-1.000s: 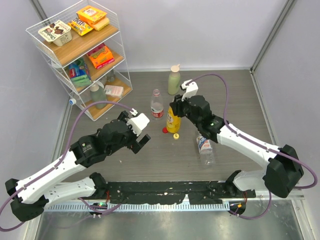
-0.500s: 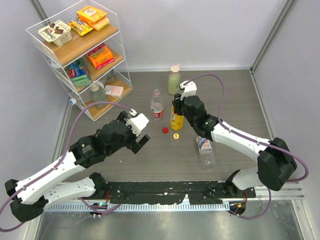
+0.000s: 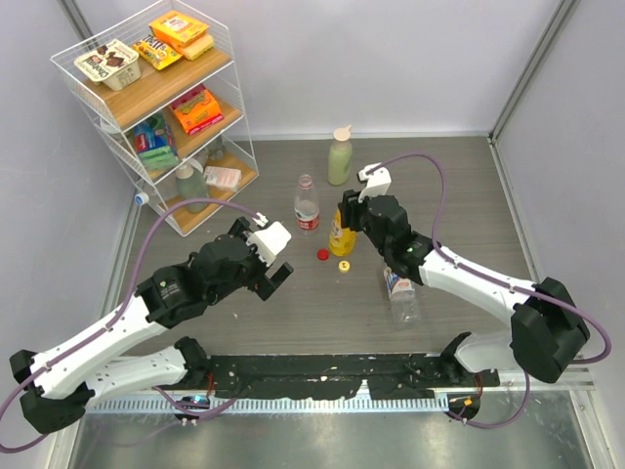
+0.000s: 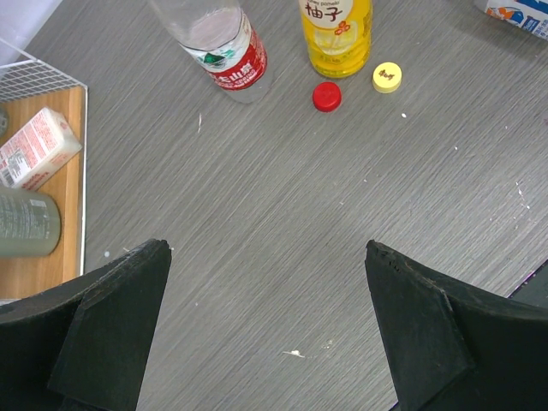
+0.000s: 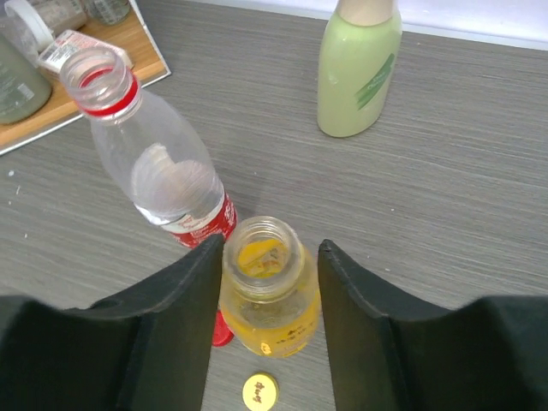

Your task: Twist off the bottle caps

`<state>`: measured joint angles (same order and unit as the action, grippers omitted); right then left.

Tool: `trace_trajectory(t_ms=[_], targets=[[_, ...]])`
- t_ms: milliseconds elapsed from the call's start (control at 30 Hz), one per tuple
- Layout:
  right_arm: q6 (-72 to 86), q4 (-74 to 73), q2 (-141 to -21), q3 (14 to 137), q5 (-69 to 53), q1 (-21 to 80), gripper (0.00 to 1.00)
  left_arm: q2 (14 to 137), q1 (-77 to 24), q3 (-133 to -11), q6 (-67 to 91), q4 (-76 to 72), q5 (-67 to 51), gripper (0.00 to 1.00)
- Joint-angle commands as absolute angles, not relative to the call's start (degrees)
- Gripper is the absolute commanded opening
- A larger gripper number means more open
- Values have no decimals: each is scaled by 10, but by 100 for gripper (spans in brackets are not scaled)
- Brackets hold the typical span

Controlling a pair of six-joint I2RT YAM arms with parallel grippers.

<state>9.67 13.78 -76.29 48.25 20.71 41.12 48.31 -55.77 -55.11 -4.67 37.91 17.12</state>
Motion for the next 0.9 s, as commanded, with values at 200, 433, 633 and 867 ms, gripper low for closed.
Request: trace_trajectory(t_ms=[200, 433, 633, 867], targets=[[118, 136, -702, 469, 167, 412, 91, 484, -560, -553, -41, 356, 172, 100], [137, 101, -692, 490, 167, 412, 92, 487, -560, -555, -42, 357, 172, 99], [163, 44, -634, 493, 177, 412, 93, 488, -560, -559, -40, 360, 173, 100], [175, -52, -535, 472, 187, 412, 96, 474, -560, -555, -38, 357, 171, 100]])
